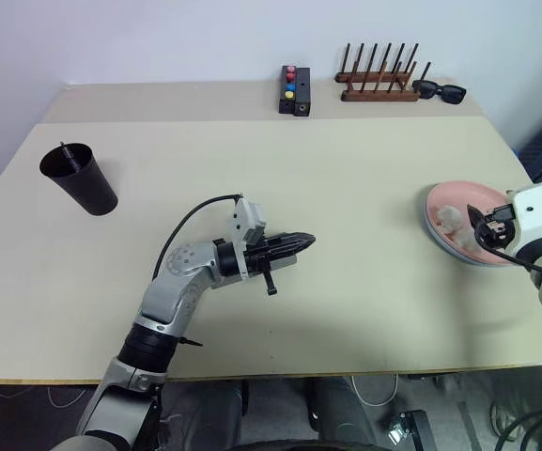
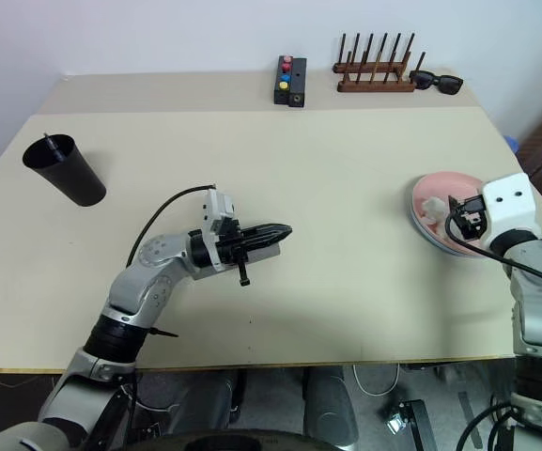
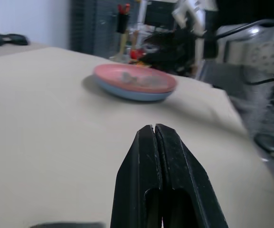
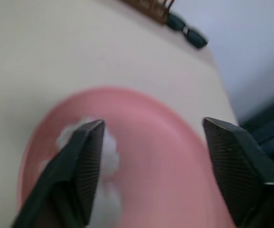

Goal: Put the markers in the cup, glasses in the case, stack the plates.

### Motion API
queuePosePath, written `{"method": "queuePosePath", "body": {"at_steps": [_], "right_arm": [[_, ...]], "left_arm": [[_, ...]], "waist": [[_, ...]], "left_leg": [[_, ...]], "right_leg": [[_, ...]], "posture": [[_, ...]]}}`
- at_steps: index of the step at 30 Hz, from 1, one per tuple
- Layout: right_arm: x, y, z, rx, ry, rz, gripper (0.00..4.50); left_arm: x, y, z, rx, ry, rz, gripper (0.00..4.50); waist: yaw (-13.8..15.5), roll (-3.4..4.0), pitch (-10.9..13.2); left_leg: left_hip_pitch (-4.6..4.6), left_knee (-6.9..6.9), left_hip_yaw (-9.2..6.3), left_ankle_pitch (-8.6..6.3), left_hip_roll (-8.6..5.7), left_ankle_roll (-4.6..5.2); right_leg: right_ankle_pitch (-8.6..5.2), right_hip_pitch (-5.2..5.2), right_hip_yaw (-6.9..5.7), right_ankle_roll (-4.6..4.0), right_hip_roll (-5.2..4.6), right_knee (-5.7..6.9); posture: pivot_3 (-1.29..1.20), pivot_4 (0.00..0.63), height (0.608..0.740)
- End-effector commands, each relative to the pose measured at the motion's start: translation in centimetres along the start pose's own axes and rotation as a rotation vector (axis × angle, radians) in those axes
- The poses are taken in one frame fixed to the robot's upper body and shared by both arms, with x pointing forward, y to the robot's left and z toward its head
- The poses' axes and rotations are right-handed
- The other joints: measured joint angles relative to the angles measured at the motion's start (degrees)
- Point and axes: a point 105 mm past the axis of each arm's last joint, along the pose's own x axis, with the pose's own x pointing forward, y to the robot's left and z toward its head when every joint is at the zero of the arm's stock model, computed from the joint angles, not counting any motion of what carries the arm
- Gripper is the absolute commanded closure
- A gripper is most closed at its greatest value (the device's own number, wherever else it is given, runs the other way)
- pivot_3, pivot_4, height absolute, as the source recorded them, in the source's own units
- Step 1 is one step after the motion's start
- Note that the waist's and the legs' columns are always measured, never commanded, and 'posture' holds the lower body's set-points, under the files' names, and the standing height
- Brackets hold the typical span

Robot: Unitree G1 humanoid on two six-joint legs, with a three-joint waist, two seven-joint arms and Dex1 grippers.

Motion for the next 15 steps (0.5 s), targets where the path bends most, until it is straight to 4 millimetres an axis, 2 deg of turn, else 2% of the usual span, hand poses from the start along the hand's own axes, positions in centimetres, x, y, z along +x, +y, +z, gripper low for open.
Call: {"method": "queuePosePath", "body": {"at_steps": [1, 3, 5, 8, 10, 13, 15], "right_arm": [[0.4, 2.6, 3.1, 0.042, -0.147, 0.134, 1.2], [0.5, 4.2, 3.7, 0.074, -0.178, 0.235, 1.2], [0.3, 6.9, 4.4, 0.112, -0.207, 0.387, 1.2], [0.1, 9.0, 4.6, 0.15, -0.219, 0.521, 1.2], [0.1, 9.6, 4.6, 0.161, -0.221, 0.564, 1.2], [0.8, 10.8, 4.8, 0.189, -0.226, 0.636, 1.2], [1.3, 11.1, 4.7, 0.189, -0.225, 0.657, 1.2]], "left_arm": [[-2.1, 2.1, 1.7, 0.083, -0.026, 0.123, 4.5], [-3.4, 3.3, 2.0, 0.103, -0.019, 0.202, 4.5], [-6.5, 4.8, 2.2, 0.132, 0.002, 0.325, 4.5], [-10.4, 5.9, 2.3, 0.165, 0.043, 0.469, 4.5], [-11.9, 6.2, 2.3, 0.172, 0.062, 0.527, 4.5], [-16.1, 5.8, 2.1, 0.191, 0.125, 0.656, 4.5], [-17.3, 5.3, 2.1, 0.194, 0.14, 0.699, 4.5]], "waist": [[-0.5, 0.0, 0.0], [-0.8, 0.0, 0.0], [-1.1, 0.01, 0.0], [-1.2, 0.04, 0.0], [-0.9, 0.04, 0.0], [-0.8, 0.02, 0.0], [-0.8, 0.03, 0.0]], "left_leg": [[0.0, -0.02, -0.01, 0.0, 0.01, 0.0], [0.0, -0.06, -0.03, 0.0, 0.01, 0.0], [0.0, -0.07, -0.02, 0.0, 0.0, 0.0], [0.04, -0.1, -0.02, -0.01, 0.04, 0.01], [0.04, -0.09, -0.02, -0.01, 0.04, 0.01], [-0.01, 0.0, -0.02, -0.01, 0.01, 0.0], [-0.01, -0.02, -0.01, -0.01, 0.02, 0.0]], "right_leg": [[0.0, 0.0, 0.0, 0.0, 0.01, 0.0], [0.0, -0.01, -0.01, 0.01, 0.01, 0.0], [0.0, -0.01, 0.0, 0.03, 0.01, -0.01], [0.0, -0.05, 0.01, 0.02, 0.03, 0.05], [0.0, -0.04, 0.01, 0.01, 0.03, 0.05], [0.0, -0.01, 0.01, 0.01, 0.0, 0.01], [0.0, -0.02, 0.03, 0.01, -0.01, -0.02]], "posture": [[0.0, 0.15, 0.739], [0.0, 0.15, 0.739], [0.0, 0.15, 0.739], [0.0, 0.15, 0.739], [0.0, 0.15, 0.739], [0.0, 0.15, 0.739], [0.0, 0.15, 0.739]]}}
